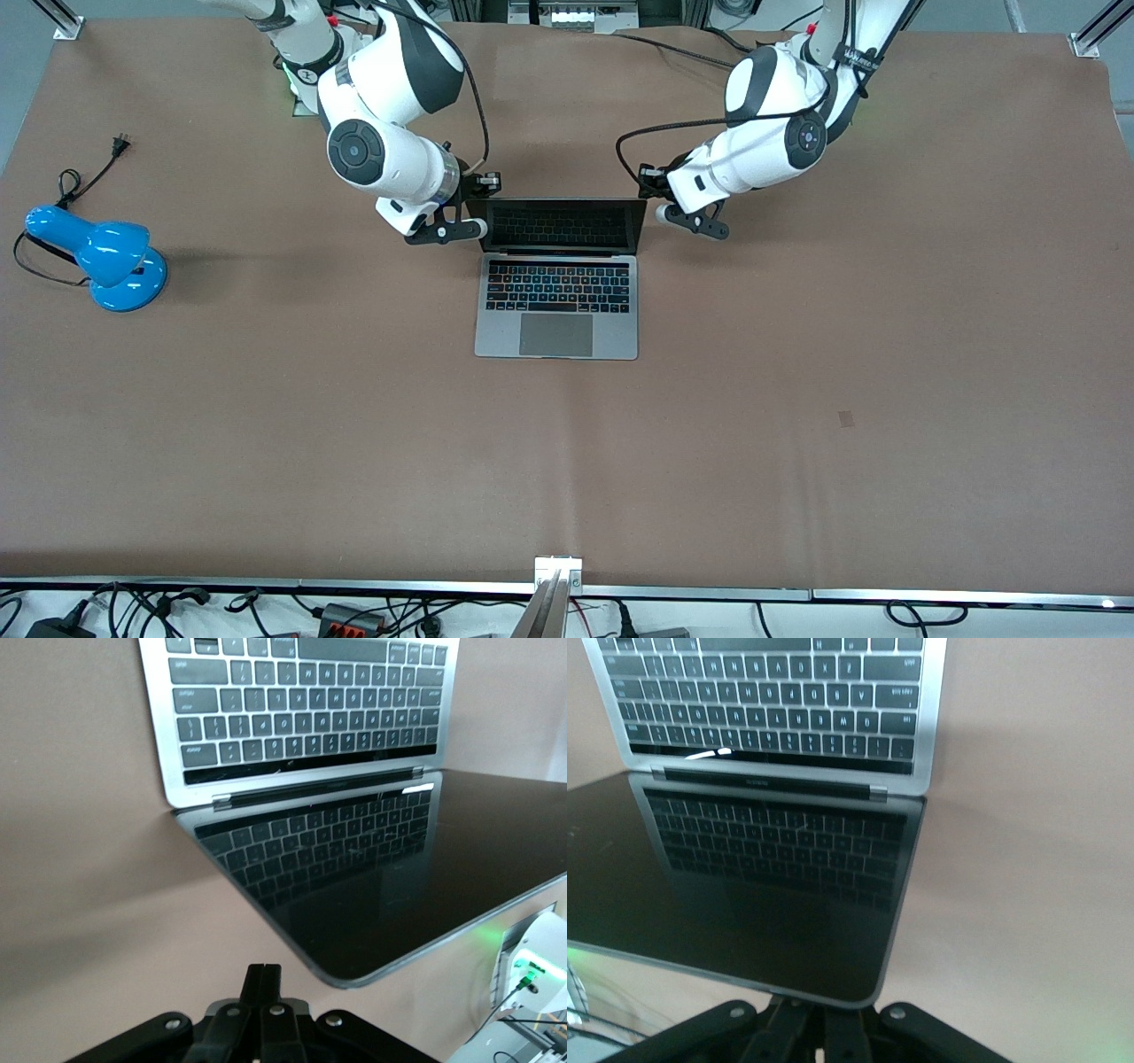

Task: Close laptop with both arms from behind
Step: 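Push the screen's back with both grippers, tilting it toward the keyboard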

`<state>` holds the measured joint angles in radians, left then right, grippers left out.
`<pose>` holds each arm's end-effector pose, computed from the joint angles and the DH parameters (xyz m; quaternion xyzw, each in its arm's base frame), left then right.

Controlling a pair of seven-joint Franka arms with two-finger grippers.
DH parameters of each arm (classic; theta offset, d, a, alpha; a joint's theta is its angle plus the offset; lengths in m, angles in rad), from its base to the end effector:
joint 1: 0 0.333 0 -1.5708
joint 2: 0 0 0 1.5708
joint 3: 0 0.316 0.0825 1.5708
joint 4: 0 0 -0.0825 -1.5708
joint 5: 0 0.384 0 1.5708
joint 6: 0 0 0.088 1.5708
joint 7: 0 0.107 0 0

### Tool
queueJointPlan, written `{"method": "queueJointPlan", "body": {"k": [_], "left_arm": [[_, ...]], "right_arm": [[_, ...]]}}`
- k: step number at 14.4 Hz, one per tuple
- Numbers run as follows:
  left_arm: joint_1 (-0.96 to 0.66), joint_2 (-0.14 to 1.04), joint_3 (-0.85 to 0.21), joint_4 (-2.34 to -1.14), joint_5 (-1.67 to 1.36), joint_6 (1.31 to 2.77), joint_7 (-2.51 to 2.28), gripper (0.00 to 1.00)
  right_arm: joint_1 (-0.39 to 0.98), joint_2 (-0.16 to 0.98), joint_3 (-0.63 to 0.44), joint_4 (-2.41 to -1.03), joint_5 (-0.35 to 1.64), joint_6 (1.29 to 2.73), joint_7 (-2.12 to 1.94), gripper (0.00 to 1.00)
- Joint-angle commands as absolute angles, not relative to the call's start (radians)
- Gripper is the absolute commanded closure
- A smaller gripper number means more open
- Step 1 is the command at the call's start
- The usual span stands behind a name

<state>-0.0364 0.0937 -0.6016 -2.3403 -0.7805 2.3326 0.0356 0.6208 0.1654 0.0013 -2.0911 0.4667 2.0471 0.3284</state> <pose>0.3982 -0.3109 0.2984 0.9554 -0.0444 -0.1297 0.2616 0.4329 0.3407 0.3334 -0.9757 -0.0160 0.1789 0.1254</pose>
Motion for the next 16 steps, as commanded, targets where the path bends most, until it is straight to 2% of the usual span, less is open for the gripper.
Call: {"method": "queueJointPlan", "body": {"k": [1, 3, 8, 16], "left_arm": [[-0.032, 0.172, -0.607, -2.267, -0.810, 2.353, 0.049, 1.00], [-0.029, 0.230, -0.601, -2.214, -0.811, 2.359, 0.048, 1.00], [-0.026, 0.297, -0.586, -2.168, -0.808, 2.430, 0.049, 1.00], [-0.028, 0.425, -0.526, -2.060, -0.804, 2.428, 0.048, 1.00]], "right_arm": [[0.618, 0.209, 0.000, -2.043, 0.483, 2.072, 0.354, 1.00], [0.615, 0.230, 0.000, -2.011, 0.483, 2.074, 0.363, 1.00], [0.614, 0.270, -0.005, -1.957, 0.483, 2.079, 0.368, 1.00], [0.609, 0.339, -0.009, -1.945, 0.469, 2.253, 0.396, 1.00]]}}
